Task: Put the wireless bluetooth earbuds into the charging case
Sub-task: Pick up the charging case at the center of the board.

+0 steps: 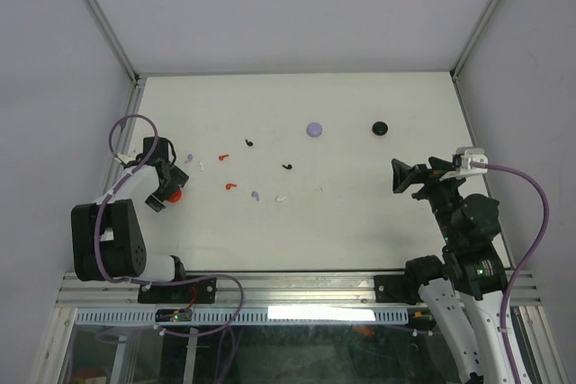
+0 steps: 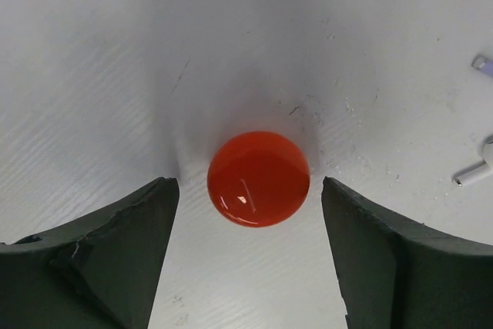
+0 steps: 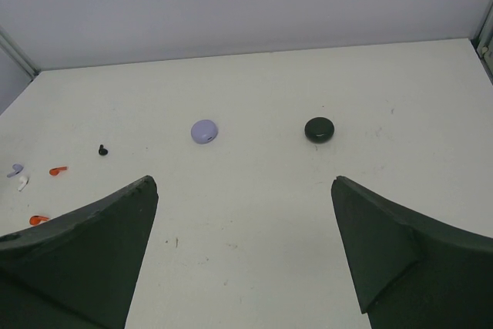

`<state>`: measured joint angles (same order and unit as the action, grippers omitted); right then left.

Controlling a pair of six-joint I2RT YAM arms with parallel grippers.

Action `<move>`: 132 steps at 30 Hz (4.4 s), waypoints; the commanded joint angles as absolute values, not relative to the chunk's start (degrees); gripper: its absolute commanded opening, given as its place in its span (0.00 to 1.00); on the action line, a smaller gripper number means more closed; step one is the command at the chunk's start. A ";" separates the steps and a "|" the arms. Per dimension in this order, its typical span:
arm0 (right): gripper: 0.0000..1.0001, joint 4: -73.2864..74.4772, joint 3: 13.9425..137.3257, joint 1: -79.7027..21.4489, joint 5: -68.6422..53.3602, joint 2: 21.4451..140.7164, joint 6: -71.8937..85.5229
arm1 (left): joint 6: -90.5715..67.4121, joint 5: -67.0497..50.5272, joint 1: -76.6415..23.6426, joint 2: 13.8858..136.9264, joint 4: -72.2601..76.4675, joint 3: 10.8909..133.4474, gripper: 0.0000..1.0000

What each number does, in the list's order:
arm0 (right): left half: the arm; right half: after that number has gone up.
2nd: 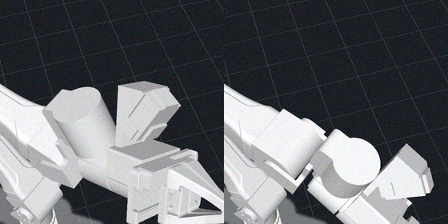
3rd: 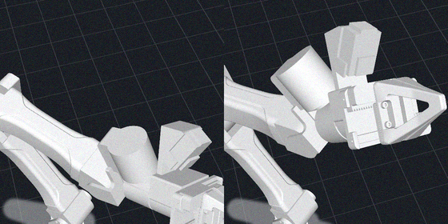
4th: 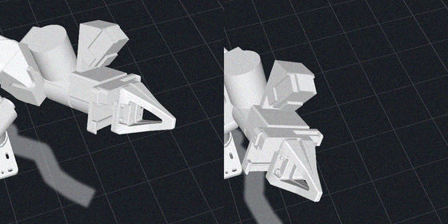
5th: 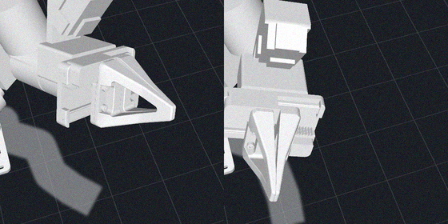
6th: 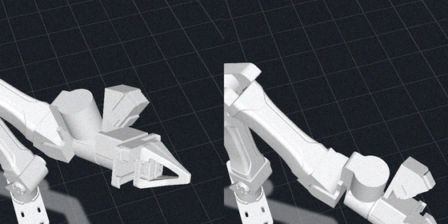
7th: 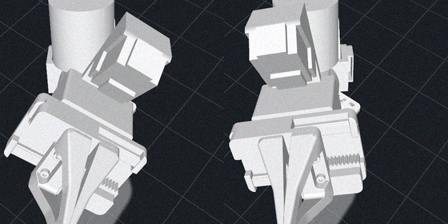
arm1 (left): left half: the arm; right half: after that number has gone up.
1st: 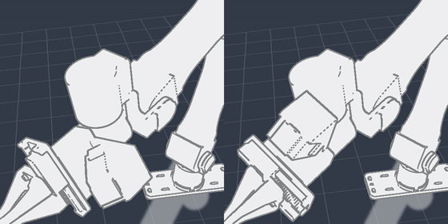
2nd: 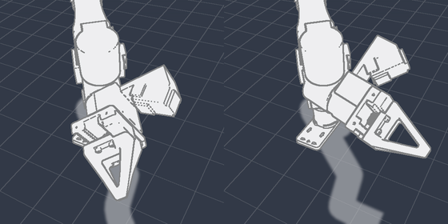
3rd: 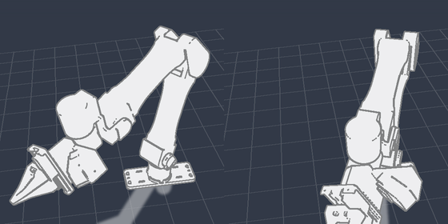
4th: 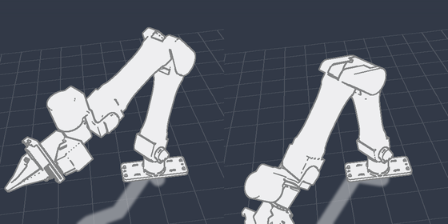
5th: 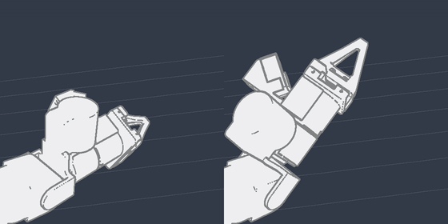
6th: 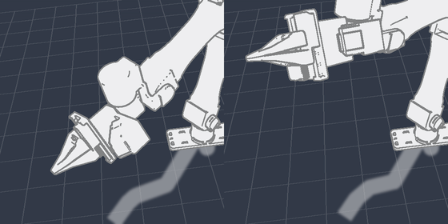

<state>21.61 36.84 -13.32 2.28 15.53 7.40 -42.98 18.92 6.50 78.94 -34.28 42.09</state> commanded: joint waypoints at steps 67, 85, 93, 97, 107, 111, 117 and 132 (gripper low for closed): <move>0.83 6.19 50.63 -22.22 -40.97 59.57 20.15 | 41.59 -2.95 -53.31 68.84 17.65 41.57 0.14; 0.61 -8.56 42.41 -28.77 -38.07 63.73 22.43 | 45.35 -8.17 -54.75 69.35 21.49 41.36 0.16; 0.55 -12.77 40.09 -29.55 -38.61 64.48 22.18 | 45.48 -9.98 -54.93 69.17 21.41 41.29 0.17; 0.49 -13.49 39.89 -29.83 -39.73 65.14 21.82 | 45.57 -10.33 -55.02 69.01 21.36 41.26 0.18; 0.30 -12.73 39.94 -30.24 -43.22 65.36 19.13 | 48.68 -10.74 -55.46 68.44 17.94 42.15 0.20; 0.34 -7.43 41.83 -30.24 -43.96 64.95 15.79 | 52.07 -10.48 -55.78 68.46 13.25 43.68 0.19; 0.35 -3.75 44.04 -30.24 -45.49 65.33 14.10 | 55.18 -9.72 -56.64 68.46 9.84 44.65 0.19; 0.18 -2.73 44.85 -30.45 -47.22 67.79 13.07 | 59.62 -7.60 -59.08 68.63 7.37 45.03 0.25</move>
